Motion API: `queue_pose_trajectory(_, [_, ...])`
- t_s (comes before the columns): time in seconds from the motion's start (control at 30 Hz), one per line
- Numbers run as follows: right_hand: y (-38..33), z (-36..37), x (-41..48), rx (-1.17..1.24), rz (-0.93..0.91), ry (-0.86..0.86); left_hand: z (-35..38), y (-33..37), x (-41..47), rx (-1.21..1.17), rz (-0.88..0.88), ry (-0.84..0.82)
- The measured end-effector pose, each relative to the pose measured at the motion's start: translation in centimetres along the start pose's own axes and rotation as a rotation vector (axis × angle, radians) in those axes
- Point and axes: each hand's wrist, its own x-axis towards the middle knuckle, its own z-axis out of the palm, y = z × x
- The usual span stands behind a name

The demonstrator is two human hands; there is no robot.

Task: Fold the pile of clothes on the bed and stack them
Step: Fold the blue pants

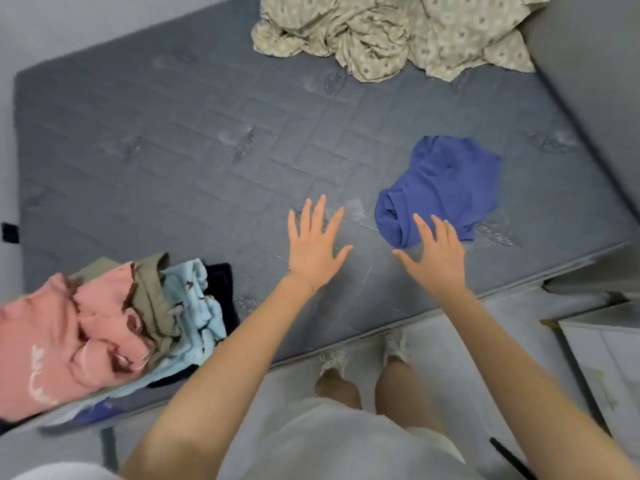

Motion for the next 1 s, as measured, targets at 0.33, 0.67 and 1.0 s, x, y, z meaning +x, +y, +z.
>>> queue_pose_trajectory(0.33, [2.9,-0.4,9.1,-0.070,-0.212,-0.179,0.1,4.6,6.0,0.012,-0.194,-0.090])
queue_pose_trajectory(0.67, [12.0,2.3,16.9,-0.189,-0.139,-0.356,7.6,9.6,14.1,-0.059,-0.280,-0.215])
queue_pose_trajectory(1.0, [16.1,9.5,21.2,-0.208,-0.248,-0.316,17.9,10.7,19.8,-0.094,-0.282,-0.266])
